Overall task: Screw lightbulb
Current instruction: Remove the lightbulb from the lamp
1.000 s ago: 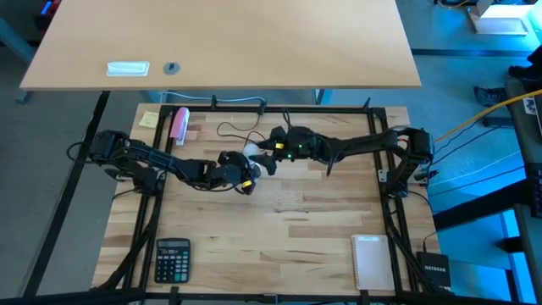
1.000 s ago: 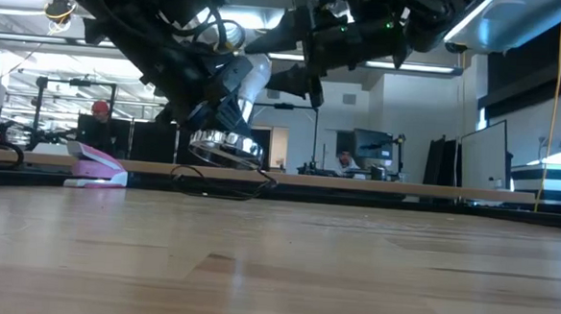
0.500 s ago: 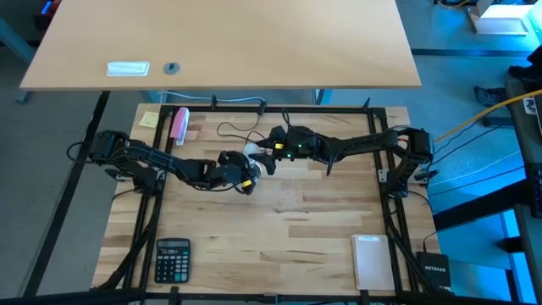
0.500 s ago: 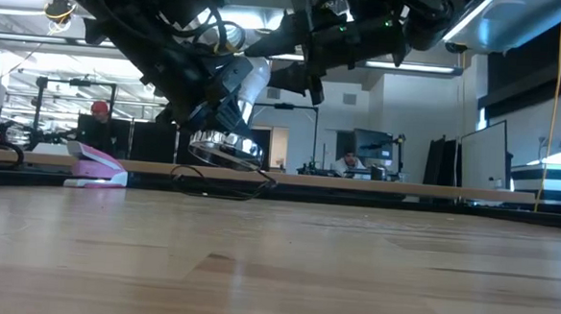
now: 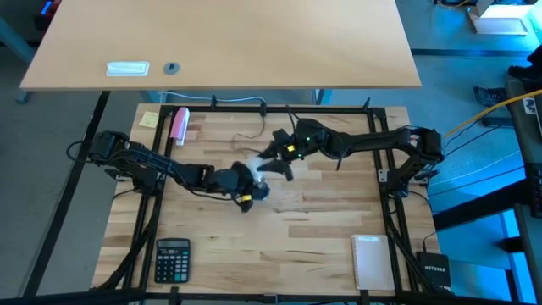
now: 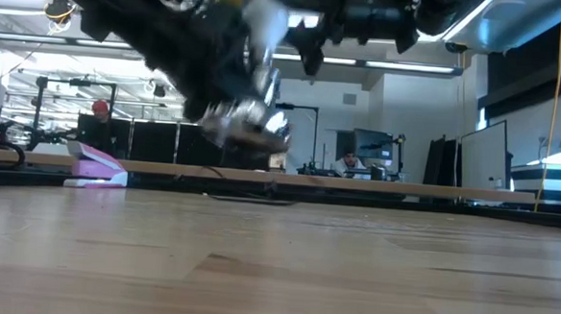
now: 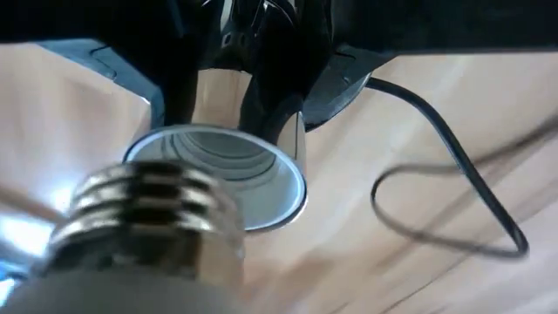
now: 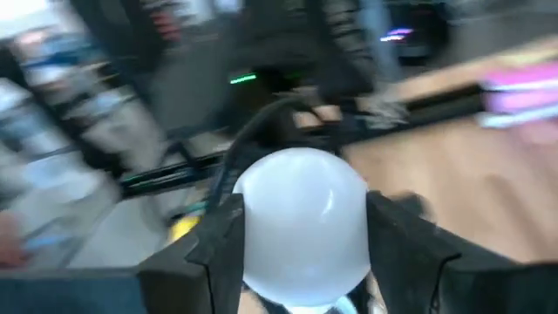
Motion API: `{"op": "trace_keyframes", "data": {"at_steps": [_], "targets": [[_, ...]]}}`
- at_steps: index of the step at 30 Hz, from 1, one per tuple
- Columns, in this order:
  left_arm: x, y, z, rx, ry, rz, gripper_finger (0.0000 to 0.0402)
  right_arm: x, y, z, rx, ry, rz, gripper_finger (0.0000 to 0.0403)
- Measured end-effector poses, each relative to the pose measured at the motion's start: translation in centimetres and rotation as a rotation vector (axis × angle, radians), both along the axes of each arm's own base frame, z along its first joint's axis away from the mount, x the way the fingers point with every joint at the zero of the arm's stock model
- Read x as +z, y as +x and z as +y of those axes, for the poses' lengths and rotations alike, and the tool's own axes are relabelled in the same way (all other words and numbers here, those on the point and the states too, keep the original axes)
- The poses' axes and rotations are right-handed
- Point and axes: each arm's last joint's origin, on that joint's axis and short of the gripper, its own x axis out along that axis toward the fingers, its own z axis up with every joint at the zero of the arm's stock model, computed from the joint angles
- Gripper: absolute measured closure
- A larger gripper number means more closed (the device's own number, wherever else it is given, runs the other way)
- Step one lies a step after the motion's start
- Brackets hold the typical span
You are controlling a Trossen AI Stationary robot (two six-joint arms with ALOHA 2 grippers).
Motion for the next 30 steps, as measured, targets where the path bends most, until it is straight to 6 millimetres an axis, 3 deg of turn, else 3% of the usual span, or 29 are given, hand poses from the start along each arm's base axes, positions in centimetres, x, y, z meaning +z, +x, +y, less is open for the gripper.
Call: {"op": "trace_keyframes", "data": {"at_steps": [5, 8, 11, 15, 21, 24, 30], "targets": [[1.7, 0.8, -1.6, -0.286, 0.005, -0.179, 0.0233, 1.3, -0.5, 0.8, 0.244, -0.002, -0.093, 0.0208], [2.2, 0.9, -2.0, -0.322, -0.001, -0.221, 0.0233, 1.4, -0.5, 0.9, 0.271, 0.019, -0.098, 0.0210], [1.7, 0.8, -1.8, -0.303, 0.007, -0.173, 0.0233, 1.7, -0.8, 0.8, 0.267, 0.025, -0.097, 0.0209], [0.7, 0.4, -1.2, -0.169, 0.072, -0.059, 0.0233, 3.6, -2.3, 0.0, 0.235, 0.021, -0.101, 0.0208], [-0.2, -0.1, -0.5, 0.007, 0.212, -0.021, 0.0233, 4.2, -5.5, -0.9, 0.066, -0.075, 0.093, 0.0209], [-1.3, 0.1, 0.0, 0.017, 0.234, -0.048, 0.0233, 3.5, -6.6, -0.8, -0.025, -0.161, 0.180, 0.0209], [-4.6, 0.6, 2.0, 0.069, 0.288, -0.021, 0.0233, 0.2, -7.6, -0.3, -0.068, -0.160, 0.287, 0.0210]]}}
